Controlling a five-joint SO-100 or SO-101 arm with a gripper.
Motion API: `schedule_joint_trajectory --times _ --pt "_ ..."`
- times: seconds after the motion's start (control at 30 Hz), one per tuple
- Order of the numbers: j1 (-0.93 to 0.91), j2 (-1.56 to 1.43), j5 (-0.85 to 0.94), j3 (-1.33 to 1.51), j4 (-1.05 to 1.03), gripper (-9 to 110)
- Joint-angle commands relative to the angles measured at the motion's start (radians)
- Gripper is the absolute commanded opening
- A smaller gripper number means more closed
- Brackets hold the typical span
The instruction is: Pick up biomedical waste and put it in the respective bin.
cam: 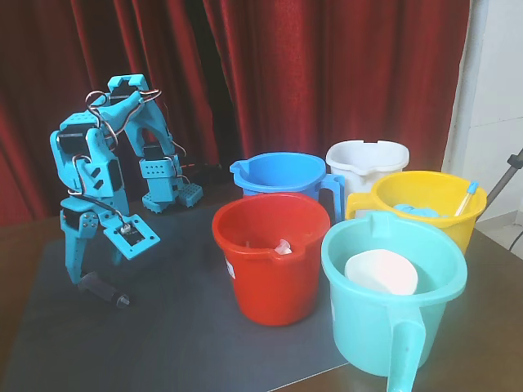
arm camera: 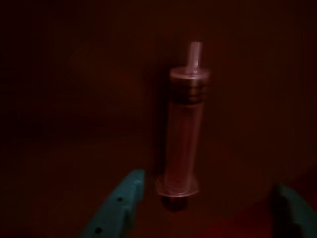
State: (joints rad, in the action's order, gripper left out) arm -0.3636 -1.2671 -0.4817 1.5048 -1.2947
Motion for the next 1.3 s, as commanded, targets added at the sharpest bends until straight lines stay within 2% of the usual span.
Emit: schedule_joint_trajectory --times 0.0,0.3,0.8,1.27 --pt "0.009 -0.031 0.006 0.000 0.000 26" --pt "0.009 -0.017 0.000 -0.014 0.026 26" --pt "0.009 0.067 0.006 0.021 0.196 26" --pt "0.009 0.092 0.037 0.046 0.190 26"
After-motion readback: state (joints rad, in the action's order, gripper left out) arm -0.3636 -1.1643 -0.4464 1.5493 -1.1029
